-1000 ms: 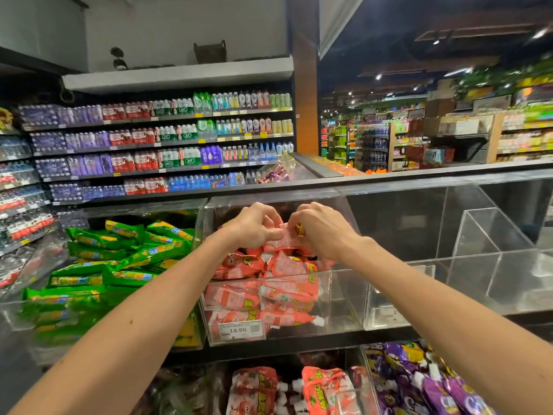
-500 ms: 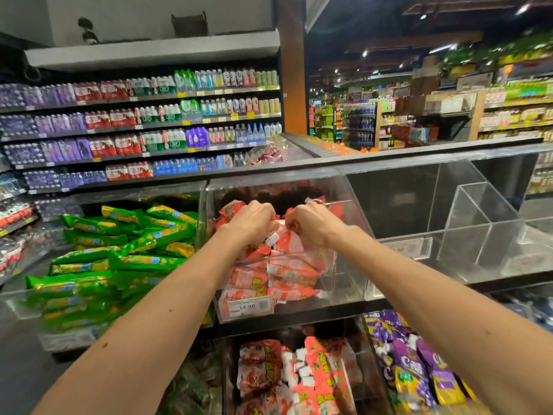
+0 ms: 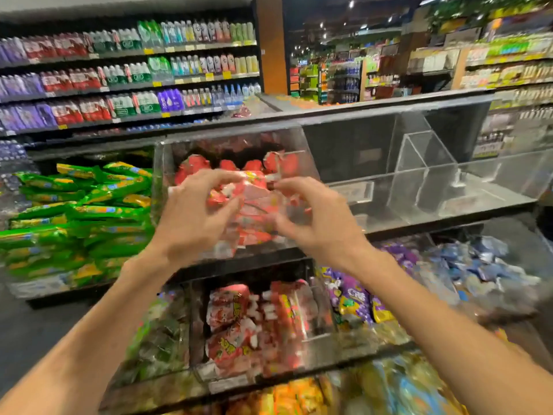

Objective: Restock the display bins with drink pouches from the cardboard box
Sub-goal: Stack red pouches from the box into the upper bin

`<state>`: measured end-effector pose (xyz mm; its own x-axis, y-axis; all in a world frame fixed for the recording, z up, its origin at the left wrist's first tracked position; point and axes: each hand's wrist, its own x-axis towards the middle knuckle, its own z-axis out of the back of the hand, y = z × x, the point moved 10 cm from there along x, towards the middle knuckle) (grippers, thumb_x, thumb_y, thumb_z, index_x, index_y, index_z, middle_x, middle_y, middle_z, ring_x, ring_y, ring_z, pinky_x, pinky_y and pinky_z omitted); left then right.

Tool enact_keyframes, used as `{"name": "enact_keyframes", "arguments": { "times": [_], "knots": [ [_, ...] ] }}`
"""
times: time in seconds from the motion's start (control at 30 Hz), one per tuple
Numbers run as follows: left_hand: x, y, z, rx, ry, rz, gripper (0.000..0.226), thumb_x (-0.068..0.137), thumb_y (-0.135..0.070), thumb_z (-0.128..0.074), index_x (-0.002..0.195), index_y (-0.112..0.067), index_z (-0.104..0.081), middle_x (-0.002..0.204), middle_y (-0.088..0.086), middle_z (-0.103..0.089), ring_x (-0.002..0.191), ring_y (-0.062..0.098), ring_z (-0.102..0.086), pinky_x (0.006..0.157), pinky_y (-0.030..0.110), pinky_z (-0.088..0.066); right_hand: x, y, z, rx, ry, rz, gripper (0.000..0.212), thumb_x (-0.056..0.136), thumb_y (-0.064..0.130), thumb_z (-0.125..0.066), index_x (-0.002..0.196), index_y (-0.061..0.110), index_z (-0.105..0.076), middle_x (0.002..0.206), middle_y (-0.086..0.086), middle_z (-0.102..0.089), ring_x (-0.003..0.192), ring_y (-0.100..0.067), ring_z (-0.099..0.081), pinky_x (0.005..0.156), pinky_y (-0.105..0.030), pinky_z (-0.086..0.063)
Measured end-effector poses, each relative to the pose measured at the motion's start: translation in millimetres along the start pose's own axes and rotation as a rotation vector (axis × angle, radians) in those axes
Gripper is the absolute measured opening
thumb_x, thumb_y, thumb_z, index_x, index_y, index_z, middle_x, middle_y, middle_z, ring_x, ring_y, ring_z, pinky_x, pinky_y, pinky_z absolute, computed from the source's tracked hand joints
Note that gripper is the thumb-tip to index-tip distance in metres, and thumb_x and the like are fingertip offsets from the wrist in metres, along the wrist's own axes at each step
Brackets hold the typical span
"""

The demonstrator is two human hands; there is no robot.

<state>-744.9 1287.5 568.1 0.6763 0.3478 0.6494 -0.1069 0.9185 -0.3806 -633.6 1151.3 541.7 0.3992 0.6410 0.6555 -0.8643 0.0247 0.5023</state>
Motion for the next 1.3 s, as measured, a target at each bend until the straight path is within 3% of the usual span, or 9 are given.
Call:
{"name": "enact_keyframes", "arguments": {
  "times": [0.13, 0.27, 0.4, 0.53, 0.63, 0.87, 0.97, 1.13, 1.3],
  "knots": [
    [-63, -75, -50, 0.042, 0.057, -0.053, 0.042, 0.086, -0.038, -0.067, 0.123, -0.019, -0.063, 0.124, -0.005, -0.057, 0.121, 0.014, -0.051, 0.105, 0.024, -0.035, -110, -35, 50, 0.018, -0.022, -0.030, 0.055, 0.080, 0.046, -0.063, 0.125, 0.015, -0.062, 0.115, 0.001, -0.063, 0.102, -0.014, -0.060, 0.090, -0.027, -0.048],
    [-126, -163, -161, -0.040, 0.206, -0.033, 0.052, 0.082, -0.051, -0.059, 0.126, -0.023, -0.061, 0.133, -0.002, -0.052, 0.130, 0.016, -0.045, 0.112, 0.028, -0.031, -228, -106, 130, -0.024, -0.043, -0.196, 0.056, 0.081, 0.046, -0.066, 0.128, 0.017, -0.060, 0.119, -0.002, -0.063, 0.109, -0.023, -0.062, 0.095, -0.034, -0.048],
    [-163, -278, -296, -0.112, 0.422, -0.140, 0.057, 0.081, -0.059, -0.056, 0.134, -0.039, -0.049, 0.142, 0.003, -0.046, 0.135, 0.026, -0.039, 0.110, 0.044, -0.035, -348, -181, 225, -0.164, -0.113, -0.446, 0.060, 0.078, 0.051, -0.067, 0.129, 0.021, -0.056, 0.122, -0.001, -0.062, 0.113, -0.024, -0.059, 0.098, -0.033, -0.045],
    [-180, -404, -409, -0.158, 0.570, -0.359, 0.061, 0.082, -0.060, -0.054, 0.133, -0.027, -0.056, 0.138, 0.010, -0.050, 0.128, 0.030, -0.042, 0.104, 0.044, -0.041, -464, -235, 323, -0.313, -0.176, -0.755, 0.062, 0.077, 0.059, -0.061, 0.131, 0.027, -0.054, 0.124, 0.004, -0.061, 0.114, -0.023, -0.060, 0.096, -0.041, -0.050],
    [-194, -500, -482, -0.261, 0.655, -0.520, 0.055, 0.082, -0.056, -0.053, 0.126, -0.026, -0.059, 0.133, 0.009, -0.055, 0.123, 0.025, -0.044, 0.098, 0.039, -0.041, -542, -262, 389, -0.377, -0.228, -0.995, 0.070, 0.074, 0.067, -0.053, 0.132, 0.026, -0.056, 0.128, 0.007, -0.058, 0.118, -0.017, -0.054, 0.097, -0.035, -0.043],
    [-212, -665, -635, -0.476, 0.854, -0.607, 0.035, 0.086, -0.041, -0.062, 0.107, -0.014, -0.069, 0.107, 0.009, -0.067, 0.101, 0.032, -0.062, 0.086, 0.030, -0.038, -663, -319, 499, -0.472, -0.393, -1.336, 0.048, 0.085, 0.053, -0.068, 0.124, 0.028, -0.057, 0.118, 0.013, -0.059, 0.114, -0.012, -0.055, 0.091, -0.030, -0.042],
    [-211, -716, -709, -0.510, 0.935, -0.599, 0.027, 0.086, -0.026, -0.074, 0.108, -0.012, -0.068, 0.107, 0.010, -0.068, 0.101, 0.031, -0.063, 0.089, 0.034, -0.042, -690, -372, 539, -0.393, -0.424, -1.457, 0.052, 0.088, 0.057, -0.063, 0.129, 0.028, -0.052, 0.117, 0.013, -0.055, 0.112, -0.010, -0.054, 0.091, -0.030, -0.044],
    [-207, -769, -857, -0.510, 1.220, -0.412, 0.022, 0.091, -0.032, -0.067, 0.109, -0.020, -0.064, 0.110, 0.001, -0.068, 0.101, 0.022, -0.063, 0.085, 0.035, -0.050, -716, -493, 588, -0.124, -0.583, -1.596, 0.054, 0.088, 0.053, -0.066, 0.132, 0.027, -0.050, 0.120, 0.010, -0.058, 0.110, -0.012, -0.058, 0.097, -0.039, -0.050],
    [-207, -787, -971, -0.386, 1.379, -0.323, 0.033, 0.095, -0.029, -0.065, 0.124, -0.016, -0.060, 0.124, 0.005, -0.065, 0.113, 0.025, -0.061, 0.086, 0.033, -0.048, -743, -594, 624, -0.144, -0.458, -1.742, 0.058, 0.093, 0.045, -0.063, 0.141, 0.020, -0.043, 0.139, 0.000, -0.050, 0.126, -0.020, -0.049, 0.099, -0.036, -0.043]
  ]
}}
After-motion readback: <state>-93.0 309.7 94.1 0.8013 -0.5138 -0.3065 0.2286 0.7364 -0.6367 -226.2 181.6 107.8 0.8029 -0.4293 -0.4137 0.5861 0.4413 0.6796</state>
